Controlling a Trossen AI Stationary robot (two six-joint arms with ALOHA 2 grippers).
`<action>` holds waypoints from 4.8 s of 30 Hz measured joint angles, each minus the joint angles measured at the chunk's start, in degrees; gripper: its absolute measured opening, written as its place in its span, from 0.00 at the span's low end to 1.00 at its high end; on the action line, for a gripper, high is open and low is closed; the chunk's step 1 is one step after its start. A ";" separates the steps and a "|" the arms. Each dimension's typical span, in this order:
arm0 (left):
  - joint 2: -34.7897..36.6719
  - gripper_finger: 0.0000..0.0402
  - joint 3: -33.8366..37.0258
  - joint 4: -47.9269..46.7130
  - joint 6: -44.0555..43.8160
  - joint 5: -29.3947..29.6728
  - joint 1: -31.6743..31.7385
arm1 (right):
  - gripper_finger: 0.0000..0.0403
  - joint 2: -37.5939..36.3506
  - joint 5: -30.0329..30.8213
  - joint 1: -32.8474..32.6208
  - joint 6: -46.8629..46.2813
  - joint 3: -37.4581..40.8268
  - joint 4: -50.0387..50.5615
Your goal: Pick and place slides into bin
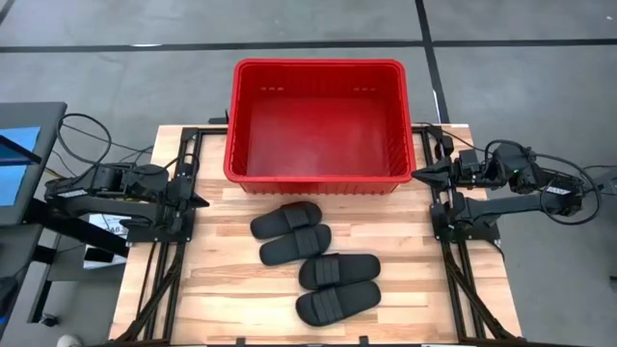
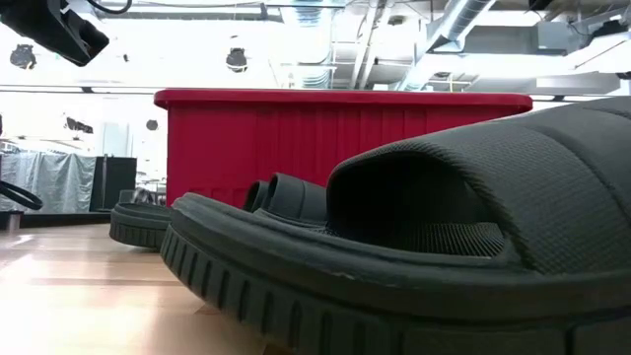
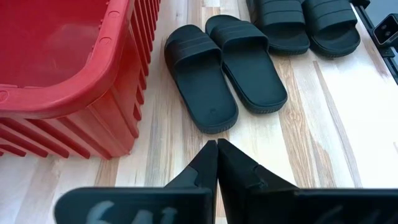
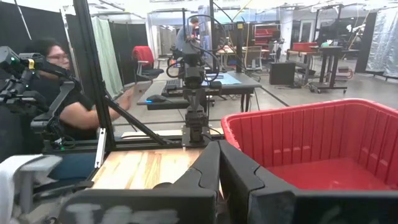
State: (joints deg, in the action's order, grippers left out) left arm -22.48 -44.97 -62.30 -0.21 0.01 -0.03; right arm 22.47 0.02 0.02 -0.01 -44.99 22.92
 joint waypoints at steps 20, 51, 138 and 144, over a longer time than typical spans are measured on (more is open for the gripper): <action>0.00 0.00 0.00 0.02 0.00 0.00 0.01 | 0.00 0.00 0.01 0.00 0.00 0.01 0.00; 0.02 0.00 0.62 4.54 9.67 1.33 0.00 | 0.00 0.00 0.00 0.00 0.00 0.01 0.00; -63.48 0.00 -3.13 15.99 21.79 23.27 -26.42 | 0.00 -0.01 0.01 0.00 0.00 0.01 0.00; -64.41 0.00 -3.15 15.61 22.98 23.72 -26.41 | 0.00 -0.01 0.01 0.00 0.00 0.01 0.01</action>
State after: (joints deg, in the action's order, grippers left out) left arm -86.89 -48.12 -46.70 22.77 23.73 -26.44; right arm 22.46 0.02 0.02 -0.01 -44.97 22.93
